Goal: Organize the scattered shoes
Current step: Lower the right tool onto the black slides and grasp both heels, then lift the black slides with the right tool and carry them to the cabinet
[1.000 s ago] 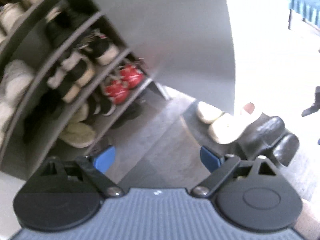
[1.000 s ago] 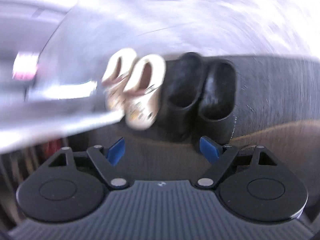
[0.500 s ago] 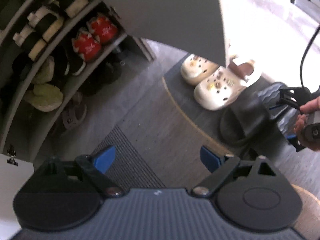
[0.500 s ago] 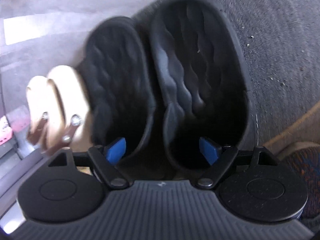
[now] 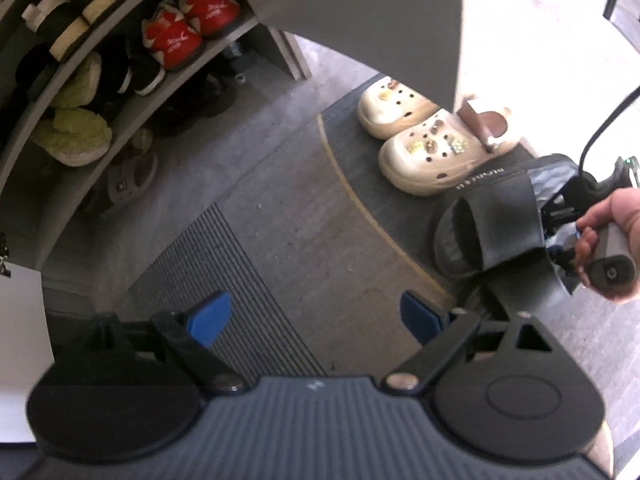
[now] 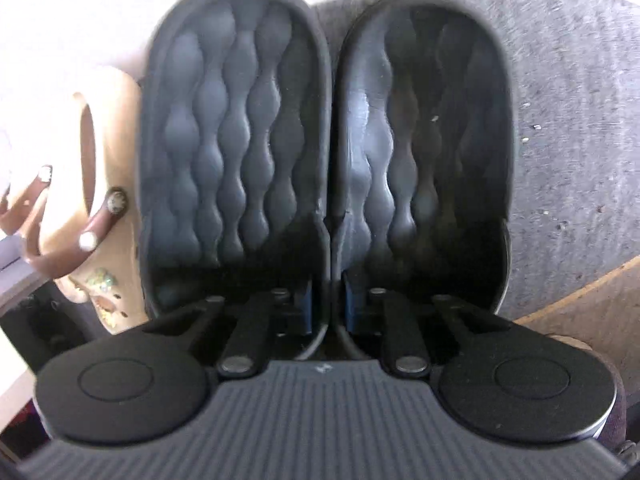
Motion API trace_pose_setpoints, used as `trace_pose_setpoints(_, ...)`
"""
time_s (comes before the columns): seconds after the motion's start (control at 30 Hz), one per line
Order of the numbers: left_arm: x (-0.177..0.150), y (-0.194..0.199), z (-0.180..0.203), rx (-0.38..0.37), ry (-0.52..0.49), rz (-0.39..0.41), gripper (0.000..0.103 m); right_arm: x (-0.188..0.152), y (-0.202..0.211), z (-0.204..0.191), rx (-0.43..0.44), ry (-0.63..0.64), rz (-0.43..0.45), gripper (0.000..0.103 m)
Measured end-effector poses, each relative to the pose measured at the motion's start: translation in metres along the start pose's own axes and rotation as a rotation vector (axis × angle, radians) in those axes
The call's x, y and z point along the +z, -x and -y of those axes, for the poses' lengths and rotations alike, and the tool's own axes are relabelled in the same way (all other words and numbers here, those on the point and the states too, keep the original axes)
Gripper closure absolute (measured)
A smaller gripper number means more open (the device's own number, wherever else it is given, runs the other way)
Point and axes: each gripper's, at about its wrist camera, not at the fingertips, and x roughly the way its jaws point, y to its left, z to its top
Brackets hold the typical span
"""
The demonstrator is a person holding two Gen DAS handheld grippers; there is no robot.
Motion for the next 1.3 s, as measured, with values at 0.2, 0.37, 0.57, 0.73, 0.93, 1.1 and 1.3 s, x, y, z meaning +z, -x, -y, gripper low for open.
trace_pose_setpoints(0.2, 0.000, 0.026, -0.006, 0.044, -0.004, -0.006, 0.009, -0.027, 0.043, -0.005, -0.023, 0.139, 0.016, 0.085)
trace_pose_setpoints(0.37, 0.005, 0.059, -0.017, 0.054, -0.014, -0.007, 0.009, -0.070, 0.094, -0.013, -0.072, 0.338, -0.003, 0.085)
trace_pose_setpoints(0.57, 0.013, 0.107, -0.048, 0.082, -0.017, -0.007, 0.009, -0.128, 0.145, -0.027, -0.165, 0.584, -0.015, 0.085)
trace_pose_setpoints(0.73, 0.016, 0.138, -0.081, 0.110, 0.032, -0.015, 0.009, -0.189, 0.179, -0.053, -0.201, 0.796, -0.035, 0.085)
trace_pose_setpoints(0.93, 0.008, 0.160, -0.116, 0.139, 0.132, -0.020, 0.009, -0.269, 0.187, -0.094, -0.227, 1.111, -0.099, 0.085)
trace_pose_setpoints(1.1, -0.010, 0.172, -0.154, 0.149, 0.234, 0.009, 0.009, -0.335, 0.183, -0.137, -0.220, 1.332, -0.105, 0.085)
trace_pose_setpoints(1.3, -0.051, 0.163, -0.230, 0.202, 0.392, -0.037, 0.009, -0.427, 0.159, -0.215, -0.174, 1.559, -0.093, 0.086)
